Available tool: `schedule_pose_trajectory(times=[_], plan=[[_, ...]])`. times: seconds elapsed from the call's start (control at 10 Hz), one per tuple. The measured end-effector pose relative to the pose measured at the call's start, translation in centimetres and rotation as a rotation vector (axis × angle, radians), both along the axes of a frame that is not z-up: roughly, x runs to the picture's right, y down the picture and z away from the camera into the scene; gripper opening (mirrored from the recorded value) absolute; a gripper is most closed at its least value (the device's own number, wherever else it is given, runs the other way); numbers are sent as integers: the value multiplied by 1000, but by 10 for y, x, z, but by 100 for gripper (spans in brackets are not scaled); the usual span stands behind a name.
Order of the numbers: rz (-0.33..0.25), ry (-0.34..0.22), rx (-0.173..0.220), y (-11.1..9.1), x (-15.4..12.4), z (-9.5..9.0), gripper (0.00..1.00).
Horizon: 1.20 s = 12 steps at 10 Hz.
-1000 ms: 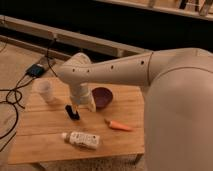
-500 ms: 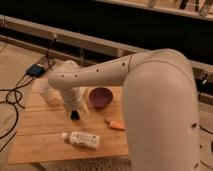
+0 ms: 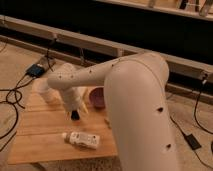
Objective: Knock the eraser over
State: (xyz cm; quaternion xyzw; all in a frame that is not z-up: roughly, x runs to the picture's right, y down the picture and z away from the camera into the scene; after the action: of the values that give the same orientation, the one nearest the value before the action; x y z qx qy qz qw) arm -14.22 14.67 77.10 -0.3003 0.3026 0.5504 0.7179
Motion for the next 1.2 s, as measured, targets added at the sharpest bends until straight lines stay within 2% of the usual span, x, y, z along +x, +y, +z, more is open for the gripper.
schedule_pose_trajectory(times=[0.3,0.6,0.9,1.2], plan=[[28,25,14,-18,6,28,65],[63,32,36,-38,11,46,65],[98,34,65,-57,19,55,65],[119,13,100,-70,20,55,65]])
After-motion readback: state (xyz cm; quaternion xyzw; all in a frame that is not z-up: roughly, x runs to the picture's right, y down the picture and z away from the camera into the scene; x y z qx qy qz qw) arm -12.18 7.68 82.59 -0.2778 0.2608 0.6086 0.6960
